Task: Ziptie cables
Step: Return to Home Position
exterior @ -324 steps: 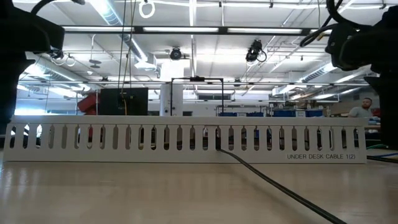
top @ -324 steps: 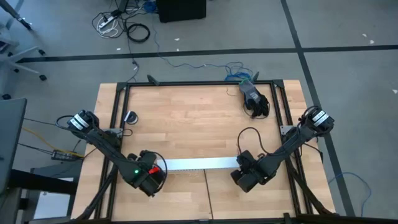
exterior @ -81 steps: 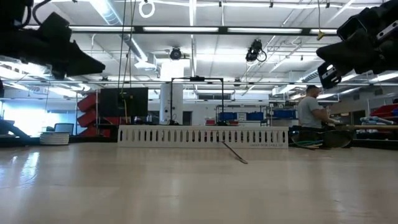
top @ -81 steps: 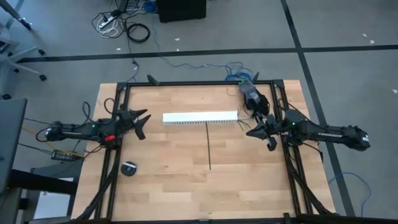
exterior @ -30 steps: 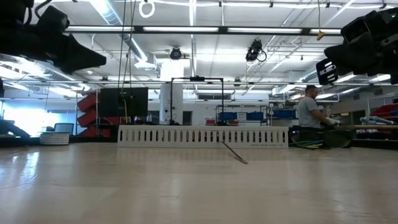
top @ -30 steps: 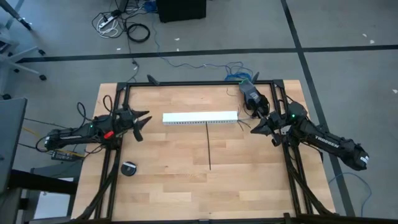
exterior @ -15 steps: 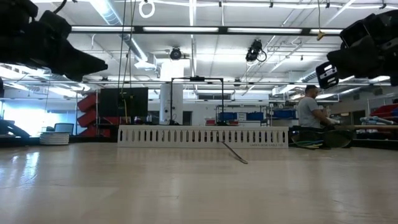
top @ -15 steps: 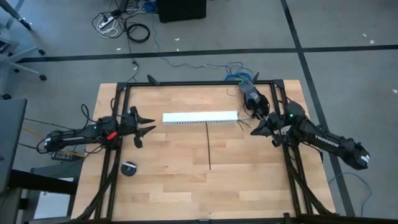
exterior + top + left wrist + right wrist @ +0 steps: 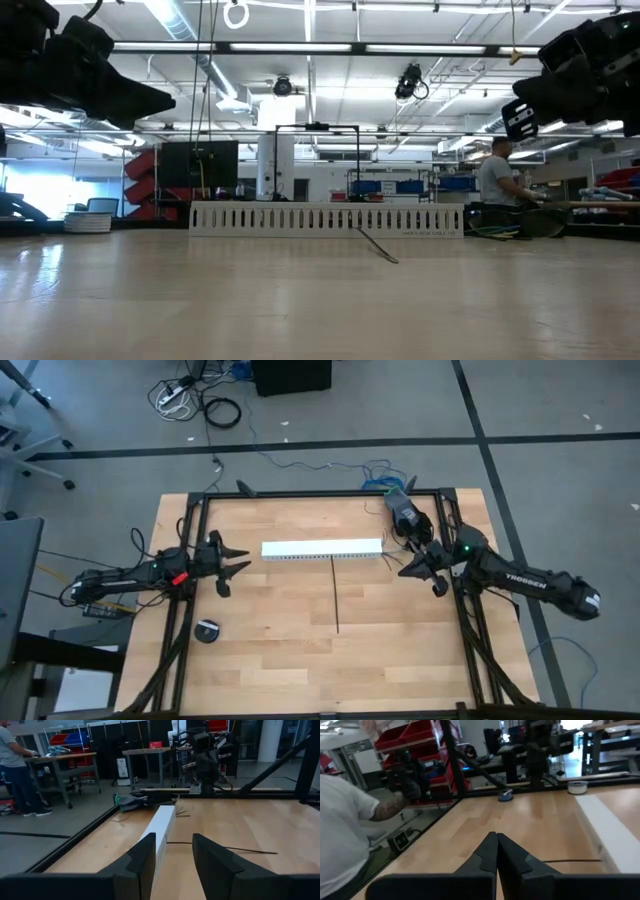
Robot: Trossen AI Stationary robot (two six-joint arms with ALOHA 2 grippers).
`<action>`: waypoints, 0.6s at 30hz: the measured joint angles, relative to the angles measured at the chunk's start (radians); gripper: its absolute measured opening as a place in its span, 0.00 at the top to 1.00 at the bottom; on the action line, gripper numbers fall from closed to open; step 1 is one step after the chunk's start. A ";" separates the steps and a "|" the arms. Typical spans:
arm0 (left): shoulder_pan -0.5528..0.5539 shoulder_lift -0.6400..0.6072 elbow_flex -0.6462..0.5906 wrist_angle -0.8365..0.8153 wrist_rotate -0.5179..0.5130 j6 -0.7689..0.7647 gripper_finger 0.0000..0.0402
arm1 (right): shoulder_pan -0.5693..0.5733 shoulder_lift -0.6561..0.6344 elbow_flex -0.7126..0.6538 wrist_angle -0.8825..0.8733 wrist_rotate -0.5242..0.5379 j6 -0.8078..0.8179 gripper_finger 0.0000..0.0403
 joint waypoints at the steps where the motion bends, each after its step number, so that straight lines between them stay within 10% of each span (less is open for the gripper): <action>1: 0.000 0.000 0.000 0.000 0.000 0.000 0.70 | 0.034 0.000 0.000 0.000 0.024 -0.005 1.00; 18: 0.000 0.000 -0.001 -0.002 -0.008 0.044 0.70 | 0.413 0.004 0.000 -0.043 0.580 -0.099 1.00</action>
